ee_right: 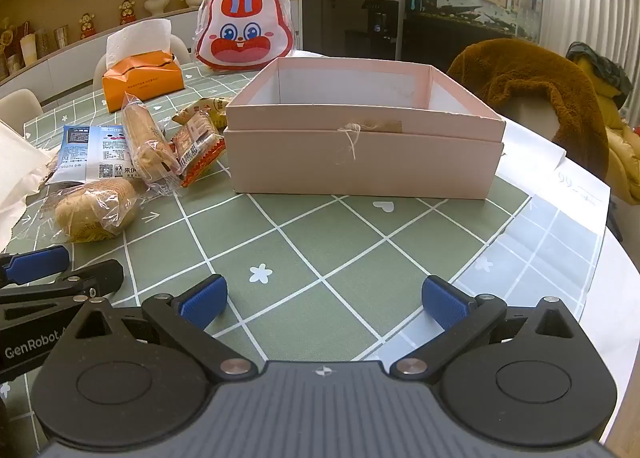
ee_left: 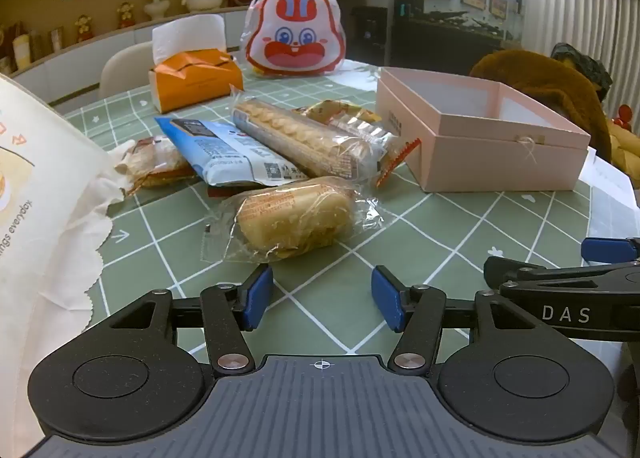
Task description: Organize snacks
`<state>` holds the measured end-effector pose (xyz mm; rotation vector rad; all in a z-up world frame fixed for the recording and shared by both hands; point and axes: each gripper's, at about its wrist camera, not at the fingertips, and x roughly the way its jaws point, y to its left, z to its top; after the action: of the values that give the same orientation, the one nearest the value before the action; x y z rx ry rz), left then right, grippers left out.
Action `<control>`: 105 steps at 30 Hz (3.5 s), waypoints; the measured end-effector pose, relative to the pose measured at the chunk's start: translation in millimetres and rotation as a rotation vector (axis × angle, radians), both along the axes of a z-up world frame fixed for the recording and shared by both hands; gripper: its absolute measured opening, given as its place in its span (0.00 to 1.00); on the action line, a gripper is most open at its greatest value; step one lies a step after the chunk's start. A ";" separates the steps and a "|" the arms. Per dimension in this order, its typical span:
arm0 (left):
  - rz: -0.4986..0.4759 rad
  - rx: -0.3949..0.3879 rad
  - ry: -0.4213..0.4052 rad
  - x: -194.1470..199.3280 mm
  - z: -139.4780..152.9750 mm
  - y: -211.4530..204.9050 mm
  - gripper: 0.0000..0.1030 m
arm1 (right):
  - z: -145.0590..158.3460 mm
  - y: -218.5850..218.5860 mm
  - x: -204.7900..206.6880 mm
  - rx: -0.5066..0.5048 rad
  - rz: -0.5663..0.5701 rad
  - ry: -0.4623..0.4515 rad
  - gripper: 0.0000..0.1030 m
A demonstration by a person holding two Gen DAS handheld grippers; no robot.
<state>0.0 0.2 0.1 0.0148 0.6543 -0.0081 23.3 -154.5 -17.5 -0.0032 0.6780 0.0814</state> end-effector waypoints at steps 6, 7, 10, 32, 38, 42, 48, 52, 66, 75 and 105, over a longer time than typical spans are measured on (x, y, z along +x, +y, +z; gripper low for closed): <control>0.000 0.001 0.000 0.0 0.0 0.0 0.60 | 0.2 0.0 0.0 0.001 0.000 0.000 1.00; 0.000 0.001 0.000 0.0 0.0 -0.1 0.60 | 0.2 0.0 0.0 0.001 0.000 0.000 1.00; 0.000 0.001 0.000 0.0 0.0 -0.1 0.60 | -0.1 -0.1 -0.1 0.000 0.000 -0.001 1.00; 0.000 0.001 0.000 0.0 0.0 0.0 0.60 | 0.0 -0.3 -0.1 0.001 0.000 -0.001 1.00; 0.000 0.001 0.000 0.0 0.0 -0.1 0.60 | 0.0 -0.3 -0.1 0.000 0.000 -0.001 1.00; 0.000 0.001 0.000 0.0 0.0 -0.1 0.60 | 0.1 -0.4 -0.1 0.000 0.001 -0.001 1.00; 0.000 0.001 -0.001 0.0 0.0 -0.1 0.60 | 0.1 -0.5 0.0 0.000 0.000 -0.001 1.00; 0.000 0.001 0.000 0.0 0.0 -0.1 0.60 | 0.2 -0.3 -0.1 0.000 0.000 -0.001 1.00; 0.000 0.002 0.000 0.0 0.0 -0.1 0.60 | 0.2 -0.3 -0.2 -0.001 0.000 -0.002 1.00; 0.000 0.001 0.000 0.0 0.0 -0.1 0.60 | 0.2 -0.4 -0.3 -0.001 0.000 -0.002 1.00; -0.045 -0.065 0.153 24.8 26.3 13.6 0.31 | 12.3 1.6 11.1 -0.039 0.126 0.223 1.00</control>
<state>24.8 13.8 26.4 -0.0337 0.8058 -0.0742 34.4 -152.8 -5.1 -0.0750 0.9024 0.1918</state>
